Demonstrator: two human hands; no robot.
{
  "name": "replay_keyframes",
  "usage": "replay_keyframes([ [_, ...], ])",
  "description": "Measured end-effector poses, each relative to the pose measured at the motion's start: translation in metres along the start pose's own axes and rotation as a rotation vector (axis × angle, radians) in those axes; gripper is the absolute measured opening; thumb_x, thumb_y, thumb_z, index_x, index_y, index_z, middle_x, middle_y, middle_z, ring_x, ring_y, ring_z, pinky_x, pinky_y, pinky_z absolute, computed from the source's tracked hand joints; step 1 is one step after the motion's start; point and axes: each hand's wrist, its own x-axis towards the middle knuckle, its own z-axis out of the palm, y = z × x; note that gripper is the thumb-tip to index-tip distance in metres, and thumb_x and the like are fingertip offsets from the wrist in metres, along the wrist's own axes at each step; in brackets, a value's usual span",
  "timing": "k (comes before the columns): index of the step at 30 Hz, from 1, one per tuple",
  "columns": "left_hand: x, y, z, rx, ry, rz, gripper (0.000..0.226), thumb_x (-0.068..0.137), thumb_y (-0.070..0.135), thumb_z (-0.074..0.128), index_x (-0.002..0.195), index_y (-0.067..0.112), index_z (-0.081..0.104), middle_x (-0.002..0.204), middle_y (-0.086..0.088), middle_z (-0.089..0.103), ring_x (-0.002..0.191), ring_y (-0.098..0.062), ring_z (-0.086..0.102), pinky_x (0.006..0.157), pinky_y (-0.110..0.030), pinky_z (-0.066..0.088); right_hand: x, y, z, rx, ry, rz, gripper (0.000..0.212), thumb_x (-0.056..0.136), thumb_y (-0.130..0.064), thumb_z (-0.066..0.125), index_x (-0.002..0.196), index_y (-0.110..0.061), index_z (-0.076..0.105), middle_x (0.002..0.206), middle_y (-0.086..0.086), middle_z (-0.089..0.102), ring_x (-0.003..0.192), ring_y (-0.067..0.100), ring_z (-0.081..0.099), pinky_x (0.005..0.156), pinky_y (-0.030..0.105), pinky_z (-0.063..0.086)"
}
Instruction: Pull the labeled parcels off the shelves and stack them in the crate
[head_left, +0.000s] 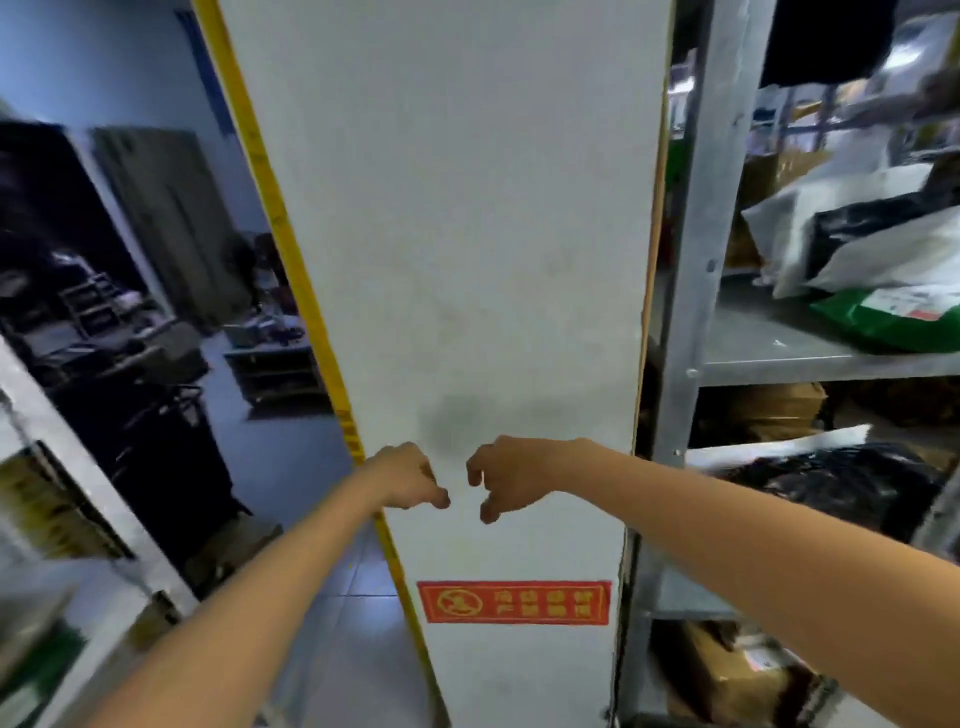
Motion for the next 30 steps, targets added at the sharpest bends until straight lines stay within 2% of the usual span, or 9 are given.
replay_keyframes([
  [5,-0.055,-0.093,-0.030,-0.023,0.051,-0.188,0.031,0.084,0.033,0.070,0.068,0.009,0.060,0.069,-0.009,0.057,0.066,-0.021,0.055,0.055,-0.027,0.041,0.022,-0.086,-0.014,-0.042,-0.001,-0.163,0.050,0.089,-0.028,0.066,0.127,0.000,0.053,0.122,0.016,0.058,0.110,0.031,0.056,0.085,0.037,0.048],
  [8,-0.085,-0.147,-0.045,-0.088,0.125,-0.276,0.036,0.079,0.033,0.073,0.060,0.014,0.050,0.065,-0.008,0.050,0.062,-0.021,0.049,0.060,-0.029,0.036,0.041,-0.135,-0.020,-0.143,-0.002,-0.218,0.028,0.086,-0.024,0.066,0.085,0.004,0.059,0.081,0.015,0.057,0.075,0.028,0.055,0.059,0.033,0.042],
  [10,-0.111,-0.178,-0.055,-0.126,0.174,-0.322,0.039,0.077,0.031,0.074,0.057,0.015,0.044,0.064,-0.007,0.044,0.060,-0.020,0.044,0.060,-0.032,0.033,0.053,-0.170,-0.026,-0.191,0.011,-0.269,0.028,0.084,-0.023,0.066,0.076,0.002,0.056,0.071,0.012,0.051,0.063,0.023,0.048,0.053,0.030,0.035],
  [14,-0.184,-0.234,-0.074,-0.173,0.242,-0.455,0.029,0.078,0.026,0.074,0.059,0.013,0.055,0.061,-0.002,0.045,0.058,-0.018,0.046,0.054,-0.025,0.034,0.069,-0.254,-0.044,-0.227,0.033,-0.403,0.046,0.086,-0.027,0.066,0.118,0.005,0.059,0.104,0.024,0.064,0.095,0.037,0.063,0.072,0.043,0.053],
  [16,-0.225,-0.262,-0.078,-0.184,0.291,-0.552,0.027,0.076,0.033,0.075,0.064,0.014,0.059,0.062,-0.001,0.049,0.058,-0.015,0.049,0.053,-0.025,0.038,0.072,-0.298,-0.051,-0.227,0.013,-0.497,0.048,0.089,-0.025,0.065,0.126,0.003,0.053,0.102,0.019,0.061,0.087,0.031,0.061,0.064,0.037,0.047],
  [19,-0.292,-0.299,-0.080,-0.136,0.353,-0.743,0.035,0.068,0.049,0.073,0.083,0.018,0.067,0.090,-0.005,0.067,0.088,-0.022,0.065,0.077,-0.034,0.053,0.074,-0.364,-0.057,-0.222,-0.010,-0.637,0.050,0.090,-0.029,0.066,0.126,0.002,0.052,0.100,0.015,0.058,0.078,0.023,0.052,0.062,0.031,0.040],
  [22,-0.360,-0.313,-0.086,-0.096,0.370,-0.872,0.041,0.082,0.048,0.067,0.098,0.011,0.069,0.106,-0.008,0.067,0.099,-0.025,0.063,0.079,-0.035,0.050,0.065,-0.430,-0.054,-0.218,-0.003,-0.791,0.042,0.087,-0.031,0.068,0.117,-0.004,0.056,0.110,0.017,0.060,0.086,0.026,0.056,0.068,0.035,0.044],
  [25,-0.415,-0.316,-0.086,-0.066,0.427,-1.040,0.054,0.087,0.046,0.063,0.124,0.007,0.061,0.124,-0.009,0.060,0.111,-0.028,0.058,0.088,-0.035,0.048,0.044,-0.489,-0.045,-0.223,0.022,-0.975,0.021,0.085,-0.029,0.068,0.098,-0.020,0.054,0.099,0.008,0.059,0.082,0.019,0.055,0.070,0.031,0.047],
  [30,-0.498,-0.304,-0.078,-0.047,0.478,-1.290,0.055,0.078,0.048,0.072,0.114,0.008,0.064,0.112,-0.011,0.066,0.100,-0.030,0.063,0.077,-0.035,0.048,-0.025,-0.562,-0.026,-0.286,0.033,-1.208,0.052,0.086,-0.033,0.069,0.129,-0.013,0.050,0.127,0.008,0.054,0.112,0.025,0.056,0.085,0.034,0.048],
])
